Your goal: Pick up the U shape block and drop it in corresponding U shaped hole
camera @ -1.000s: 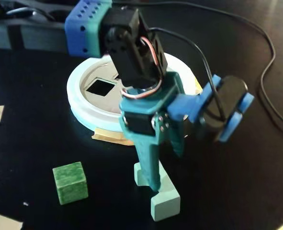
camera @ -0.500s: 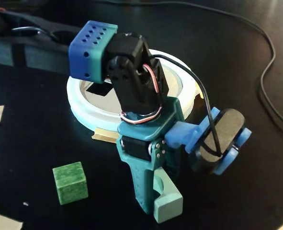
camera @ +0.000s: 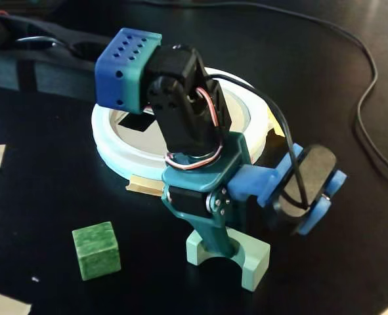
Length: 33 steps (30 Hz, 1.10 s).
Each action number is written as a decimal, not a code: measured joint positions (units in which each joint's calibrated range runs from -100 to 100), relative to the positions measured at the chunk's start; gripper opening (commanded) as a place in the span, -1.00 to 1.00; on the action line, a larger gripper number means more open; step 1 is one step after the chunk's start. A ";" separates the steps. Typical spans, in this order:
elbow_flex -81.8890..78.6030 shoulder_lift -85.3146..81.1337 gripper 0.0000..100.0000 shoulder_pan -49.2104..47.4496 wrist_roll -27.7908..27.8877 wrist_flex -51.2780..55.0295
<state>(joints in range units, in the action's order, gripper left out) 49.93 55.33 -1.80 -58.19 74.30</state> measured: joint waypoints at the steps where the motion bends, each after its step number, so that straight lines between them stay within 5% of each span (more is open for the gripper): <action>1: 0.00 0.00 -0.95 0.00 0.39 0.00; 22: 0.00 -18.99 -0.92 -5.19 9.28 0.19; 29: 0.00 -30.05 -0.92 -18.68 10.26 17.75; 33: 0.00 -32.72 -0.92 -26.67 5.96 23.76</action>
<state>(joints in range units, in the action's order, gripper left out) 49.93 22.60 -28.47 -52.23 98.06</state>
